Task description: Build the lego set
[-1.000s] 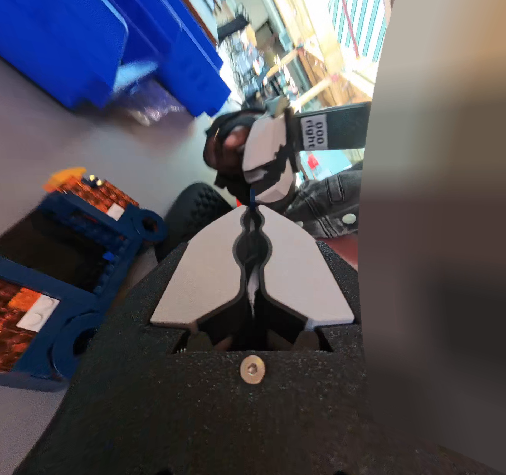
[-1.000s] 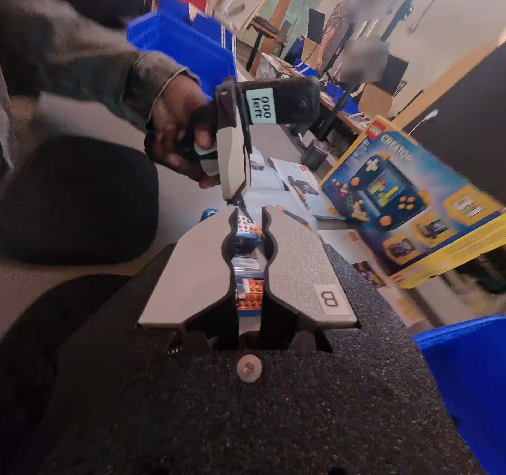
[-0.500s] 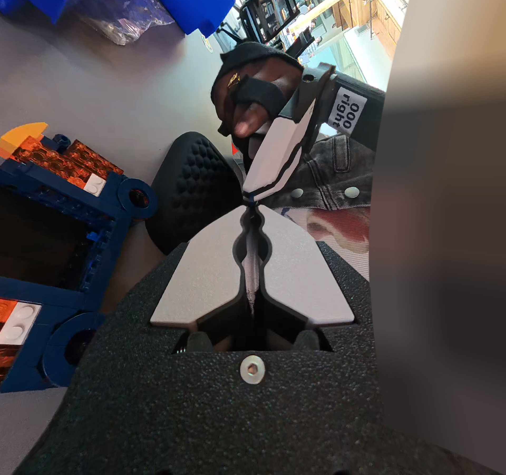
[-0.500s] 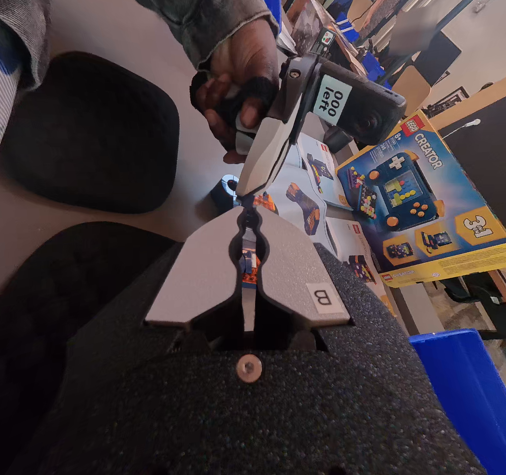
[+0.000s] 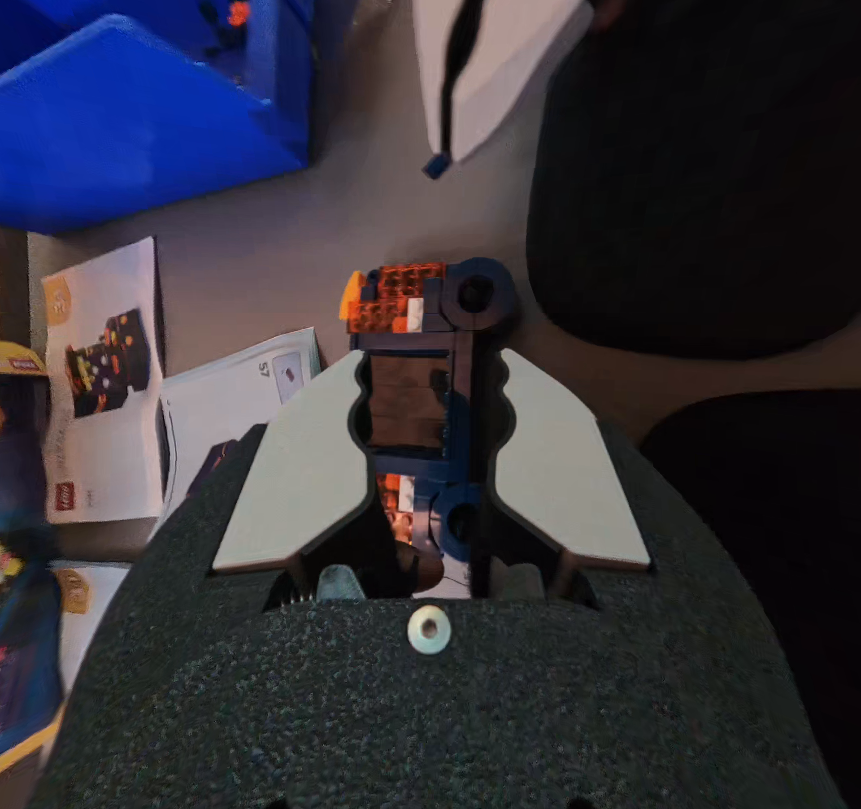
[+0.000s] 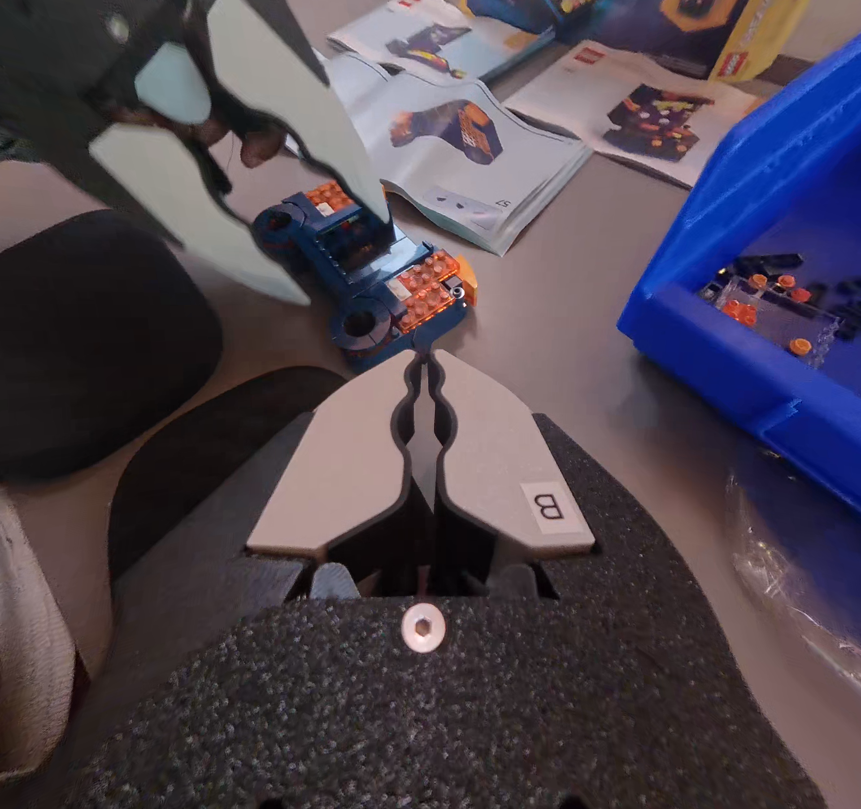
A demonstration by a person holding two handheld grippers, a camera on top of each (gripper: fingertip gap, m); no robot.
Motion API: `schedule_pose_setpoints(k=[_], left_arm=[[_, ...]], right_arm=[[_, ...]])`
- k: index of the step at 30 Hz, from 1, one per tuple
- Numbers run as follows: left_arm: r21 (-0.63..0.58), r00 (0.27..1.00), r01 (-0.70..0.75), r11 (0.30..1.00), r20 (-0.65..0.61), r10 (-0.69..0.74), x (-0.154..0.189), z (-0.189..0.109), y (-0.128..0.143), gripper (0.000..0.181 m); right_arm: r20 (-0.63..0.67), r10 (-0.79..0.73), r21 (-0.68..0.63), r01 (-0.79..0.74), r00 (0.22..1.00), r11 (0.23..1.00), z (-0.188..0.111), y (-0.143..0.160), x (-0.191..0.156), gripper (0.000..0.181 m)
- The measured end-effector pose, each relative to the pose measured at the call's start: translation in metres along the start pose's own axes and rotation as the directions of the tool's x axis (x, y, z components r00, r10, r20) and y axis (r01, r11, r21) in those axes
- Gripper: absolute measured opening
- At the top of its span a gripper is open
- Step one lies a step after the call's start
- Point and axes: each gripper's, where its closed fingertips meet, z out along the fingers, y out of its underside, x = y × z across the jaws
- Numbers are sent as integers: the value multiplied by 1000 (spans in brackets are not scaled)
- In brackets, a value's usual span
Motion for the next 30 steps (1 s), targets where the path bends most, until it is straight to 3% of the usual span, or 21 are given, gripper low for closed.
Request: schedule_pose_setpoints(k=[2,4,7,11,13,16,18,21,26,30], left_arm=[[-50,998,-58,997,30,60,5,14,1,53],[-61,992,-74,995,98,80,2,23,0,43],[-20,972,17,1000,236,-11,-13,31,-12,29],[9,975,94,996,202,-94,-10,40,-27,31],[57,985,99,993,137,-106,-13,30,-32,33],[116,978,194,974,-95,-183,-16,10,-27,45],[132,918,289,948,-319,-236,-12,-1,-26,64],[205,860,315,927,-475,-187,-17,-7,-30,76],[231,871,119,966,-491,10,-12,7,-24,82],[235,864,66,970,-500,62,-11,16,-23,84]], right_arm=[[-5,7,-32,-7,1000,999,3,2,-1,2],[-6,15,-62,-16,1000,998,7,5,-1,2],[-39,28,-88,-32,999,996,9,8,8,2],[-89,46,-39,-50,995,998,12,-4,29,2],[-90,35,-33,-38,995,999,18,-11,33,2],[-67,26,-77,-31,997,997,31,-17,33,2],[-49,31,-139,-37,998,990,38,-16,33,2],[-45,25,-215,-34,999,976,44,-13,34,2],[-48,28,-284,-41,998,958,49,-9,34,2],[-52,3,-315,-19,999,949,51,-10,35,2]])
